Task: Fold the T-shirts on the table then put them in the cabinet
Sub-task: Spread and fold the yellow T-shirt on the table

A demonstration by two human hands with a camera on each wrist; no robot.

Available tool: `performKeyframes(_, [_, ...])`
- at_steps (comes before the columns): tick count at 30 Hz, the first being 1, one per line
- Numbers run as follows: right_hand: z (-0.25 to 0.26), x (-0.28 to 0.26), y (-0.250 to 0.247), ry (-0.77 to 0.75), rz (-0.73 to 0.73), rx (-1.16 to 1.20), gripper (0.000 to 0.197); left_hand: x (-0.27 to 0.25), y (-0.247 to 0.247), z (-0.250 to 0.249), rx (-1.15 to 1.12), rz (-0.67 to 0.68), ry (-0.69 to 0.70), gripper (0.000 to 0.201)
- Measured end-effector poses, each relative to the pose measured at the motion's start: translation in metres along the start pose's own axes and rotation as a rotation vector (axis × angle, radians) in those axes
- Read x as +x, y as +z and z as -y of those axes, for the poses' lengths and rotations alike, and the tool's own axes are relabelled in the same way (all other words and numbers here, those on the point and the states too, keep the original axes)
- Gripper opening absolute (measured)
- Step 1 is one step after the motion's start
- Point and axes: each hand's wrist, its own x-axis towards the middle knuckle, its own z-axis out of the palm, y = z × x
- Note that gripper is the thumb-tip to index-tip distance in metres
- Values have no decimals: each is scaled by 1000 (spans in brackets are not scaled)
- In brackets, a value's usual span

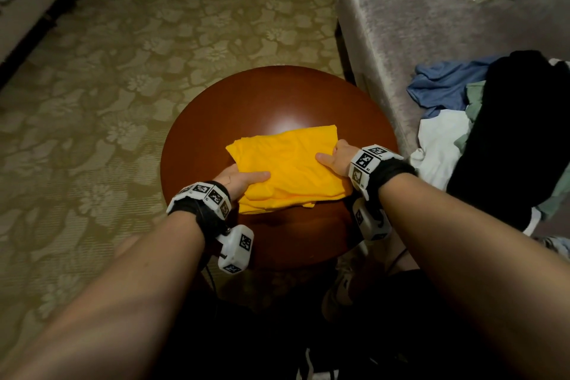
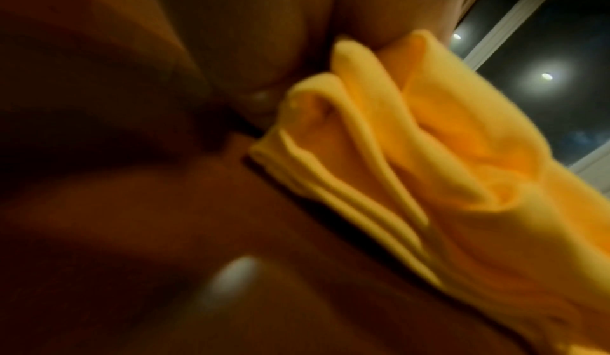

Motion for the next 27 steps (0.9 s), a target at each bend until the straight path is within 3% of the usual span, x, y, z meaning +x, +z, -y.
performKeyframes(3, [-1,-4,-2,-17,3,7,69,-4,0,-3,51,7,-6,51])
performKeyframes(11, [5,-26,-10,-36,33,103,71,-22,13,-58,-243,-65,68,48])
performKeyframes(16, [16,-51,-28,-110,-13,440,68,-47,24,-97,-205,-95,175,72])
performKeyframes(20, [20,-61,-41,-135,-40,607,81,-74,32,-125,-201,-119,268,59])
performKeyframes(24, [29,-97,-57,-138,-55,770,84,-105,42,-154,-248,-110,361,32])
performKeyframes(27, [31,-113,-67,-178,-96,828,89,-131,51,-173,-272,-95,424,39])
